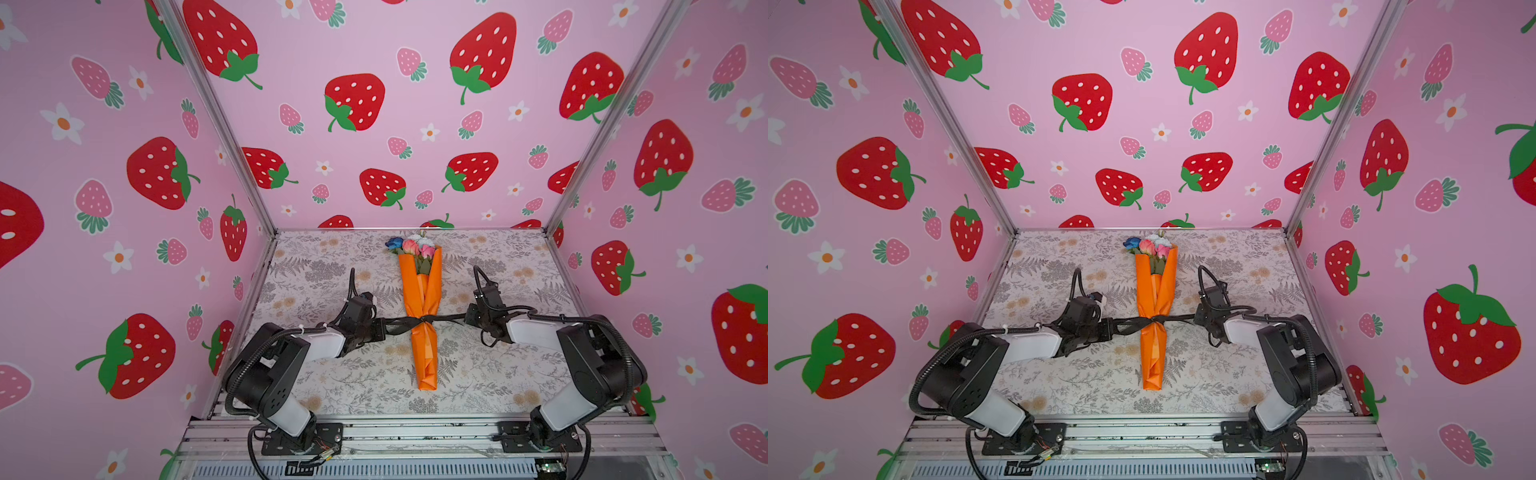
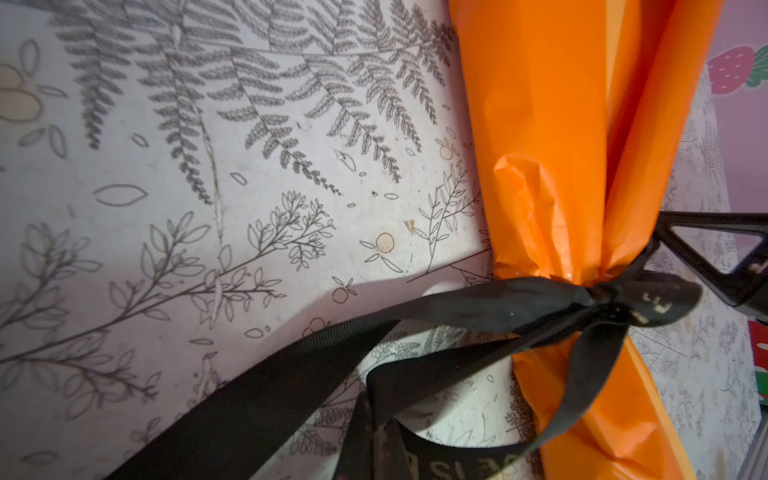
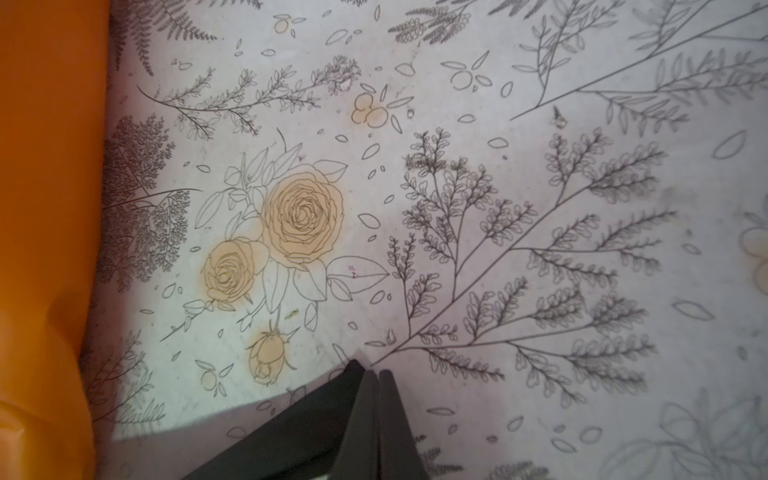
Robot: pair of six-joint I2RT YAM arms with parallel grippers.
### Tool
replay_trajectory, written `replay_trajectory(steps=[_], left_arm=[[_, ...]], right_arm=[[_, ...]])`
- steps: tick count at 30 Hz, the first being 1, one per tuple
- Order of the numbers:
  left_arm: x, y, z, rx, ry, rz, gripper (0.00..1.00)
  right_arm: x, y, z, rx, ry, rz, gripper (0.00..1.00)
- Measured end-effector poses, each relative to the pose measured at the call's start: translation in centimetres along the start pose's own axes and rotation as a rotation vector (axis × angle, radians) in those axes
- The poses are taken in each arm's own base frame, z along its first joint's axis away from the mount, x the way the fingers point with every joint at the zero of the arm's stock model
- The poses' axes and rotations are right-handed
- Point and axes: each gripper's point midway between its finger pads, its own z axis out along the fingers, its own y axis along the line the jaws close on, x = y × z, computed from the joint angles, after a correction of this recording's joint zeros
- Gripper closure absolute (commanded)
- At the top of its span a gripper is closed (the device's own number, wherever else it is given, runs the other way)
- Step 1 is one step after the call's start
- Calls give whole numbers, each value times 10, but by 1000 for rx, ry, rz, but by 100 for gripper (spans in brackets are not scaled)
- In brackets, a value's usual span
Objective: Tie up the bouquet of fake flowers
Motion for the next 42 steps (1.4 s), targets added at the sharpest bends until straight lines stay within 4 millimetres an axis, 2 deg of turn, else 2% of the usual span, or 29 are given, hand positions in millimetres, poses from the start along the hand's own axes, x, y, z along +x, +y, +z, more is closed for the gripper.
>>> replay_trajectory(steps=[6, 9, 10, 11, 12, 15, 20, 25, 28, 31, 34, 35, 36, 42], left_arm=[[-2, -3, -3, 11, -5, 0, 100], [-3, -7, -6, 25, -6, 2, 100], [-4, -8, -7, 29, -5, 2, 97], [-4, -10, -9, 32, -4, 2, 85], [-5, -12, -11, 37, -4, 4, 76], [-13, -22, -18, 55, -16, 9, 64], [-33, -41, -37, 96, -72, 21, 38], [-47, -51, -61, 103, -130, 15, 27], [-53, -48, -77, 68, -168, 12, 17], [-59, -41, -99, 19, -220, 6, 8], [-69, -29, -131, -48, -305, -3, 1], [-73, -24, -145, -75, -343, -4, 1], [-76, -19, -159, -103, -384, -4, 1], [-88, 10, -250, -274, -679, -25, 1]], right_arm=[[-4, 5, -2, -45, -2, -31, 100], [-12, 10, -8, -81, -21, -49, 100], [-14, 12, -11, -92, -27, -58, 95], [-17, 14, -13, -103, -33, -65, 81], [-19, 17, -16, -114, -39, -70, 72], [-28, 24, -25, -140, -61, -97, 60], [-46, 36, -46, -187, -105, -114, 54], [-58, 45, -67, -232, -132, -109, 55], [-55, 46, -76, -241, -119, -104, 49], [-56, 42, -89, -236, -123, -94, 38], [-64, 34, -112, -222, -177, -76, 23], [-67, 30, -122, -215, -202, -67, 15], [-71, 26, -131, -205, -230, -61, 0], [-90, -6, -175, -107, -375, -15, 0]])
